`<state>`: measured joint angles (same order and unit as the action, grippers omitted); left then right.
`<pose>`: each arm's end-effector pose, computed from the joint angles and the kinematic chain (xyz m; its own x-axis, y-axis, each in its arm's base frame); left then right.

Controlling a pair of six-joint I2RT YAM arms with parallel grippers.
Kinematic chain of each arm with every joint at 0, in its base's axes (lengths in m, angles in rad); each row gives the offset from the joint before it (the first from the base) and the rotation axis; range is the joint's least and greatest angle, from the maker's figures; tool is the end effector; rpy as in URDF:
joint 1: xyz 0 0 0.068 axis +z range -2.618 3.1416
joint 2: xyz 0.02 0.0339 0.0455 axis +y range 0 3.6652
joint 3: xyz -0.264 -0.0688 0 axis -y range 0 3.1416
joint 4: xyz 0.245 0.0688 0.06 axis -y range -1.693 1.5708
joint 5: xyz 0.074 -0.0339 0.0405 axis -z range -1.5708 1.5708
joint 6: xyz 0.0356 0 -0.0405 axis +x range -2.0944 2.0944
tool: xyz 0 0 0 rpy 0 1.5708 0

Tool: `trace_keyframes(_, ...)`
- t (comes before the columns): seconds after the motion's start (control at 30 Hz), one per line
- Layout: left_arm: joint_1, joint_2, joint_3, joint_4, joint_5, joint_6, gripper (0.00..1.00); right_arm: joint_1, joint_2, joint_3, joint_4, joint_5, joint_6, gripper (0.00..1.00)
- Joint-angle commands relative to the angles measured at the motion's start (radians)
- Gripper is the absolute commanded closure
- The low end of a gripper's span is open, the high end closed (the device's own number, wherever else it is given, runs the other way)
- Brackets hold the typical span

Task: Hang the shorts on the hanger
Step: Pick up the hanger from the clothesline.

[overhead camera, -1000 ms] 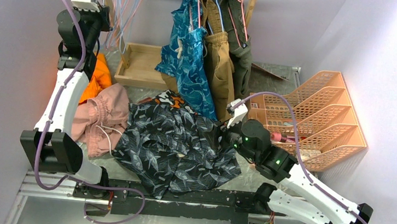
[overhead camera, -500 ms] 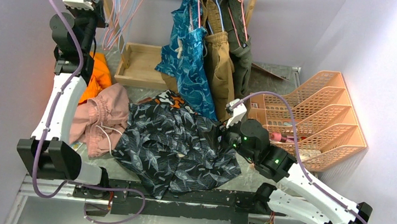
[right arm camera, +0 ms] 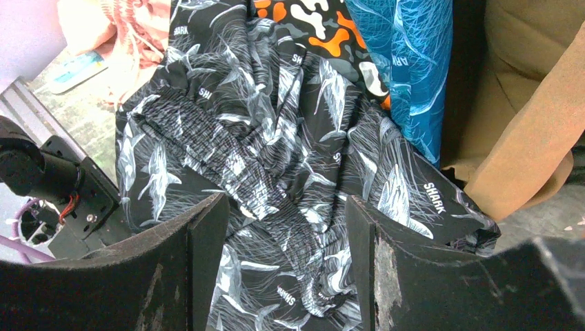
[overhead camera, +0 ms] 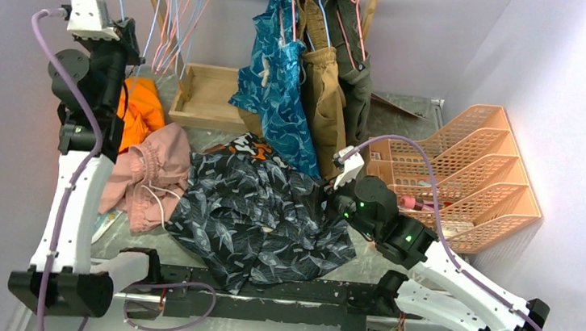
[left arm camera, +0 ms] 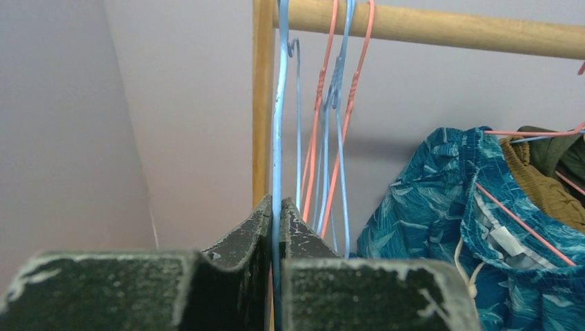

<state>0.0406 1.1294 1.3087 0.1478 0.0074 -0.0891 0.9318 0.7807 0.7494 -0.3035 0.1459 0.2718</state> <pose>0.2412 0.0095 0.4901 0.3227 -0.0759 -0.9434 -0.0049 0.9966 -0.0819 0.1129 0.1433 0.3157 -0.3800 -0.0661 -0.9226 -0.6335 0.7454 0.2075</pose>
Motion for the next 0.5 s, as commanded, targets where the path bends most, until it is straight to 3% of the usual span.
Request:
trace_keyframes(0.0, 0.005, -0.083, -0.005, -0.131, -0.045, 0.005, 0.93, 0.005, -0.018, -0.004, 0.021, -0.001, -0.005, 0.33)
trace_keyframes(0.47, -0.008, -0.368, 0.059, -0.560, -0.155, -0.027, 0.93, 0.006, -0.025, -0.002, 0.010, -0.015, 0.000, 0.33)
